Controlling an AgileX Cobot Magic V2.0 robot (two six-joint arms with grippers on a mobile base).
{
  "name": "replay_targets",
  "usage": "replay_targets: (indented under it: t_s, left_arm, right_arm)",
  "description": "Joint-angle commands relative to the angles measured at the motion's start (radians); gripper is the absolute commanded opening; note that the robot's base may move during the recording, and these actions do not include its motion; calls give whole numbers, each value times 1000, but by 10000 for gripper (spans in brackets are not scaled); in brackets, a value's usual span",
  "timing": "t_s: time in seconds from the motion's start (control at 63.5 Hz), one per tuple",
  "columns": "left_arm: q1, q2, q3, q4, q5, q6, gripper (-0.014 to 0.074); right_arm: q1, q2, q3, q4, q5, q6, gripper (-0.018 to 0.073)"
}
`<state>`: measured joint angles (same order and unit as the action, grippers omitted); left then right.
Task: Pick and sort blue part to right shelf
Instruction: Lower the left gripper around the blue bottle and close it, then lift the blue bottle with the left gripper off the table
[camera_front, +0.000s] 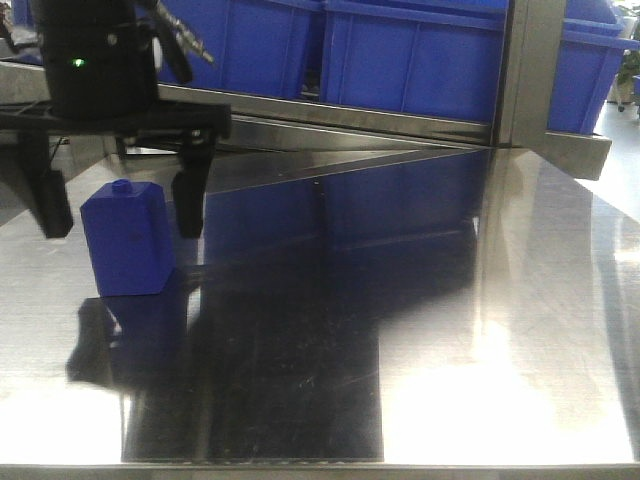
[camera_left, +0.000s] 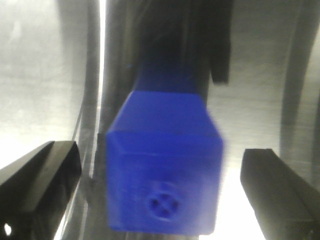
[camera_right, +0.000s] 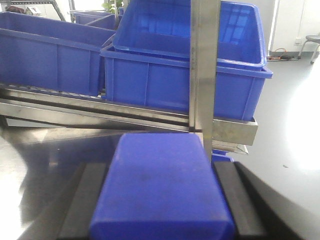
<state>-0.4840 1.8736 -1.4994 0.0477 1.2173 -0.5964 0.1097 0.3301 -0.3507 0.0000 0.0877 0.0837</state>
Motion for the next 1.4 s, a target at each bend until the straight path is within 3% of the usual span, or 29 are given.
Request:
replay_targets:
  t_s: [0.0,0.551,1.007,1.385]
  left_arm:
    - [5,-44,1,0,27,-13,681]
    - [5,-42,3,-13,-26,-13,675]
    - [5,-42,3,-16,-26,-13,384]
    - [5,-49,3,-23,-24,-13,353]
  right_arm:
    - [-6,5,-30,-6,-88,-10,391]
    - [-6,5,-30,-6,-88,-10,391]
    - [-6,5,-30,-6,-88,-10,391]
    - [-6,5,-30,-6,-88,-10,391]
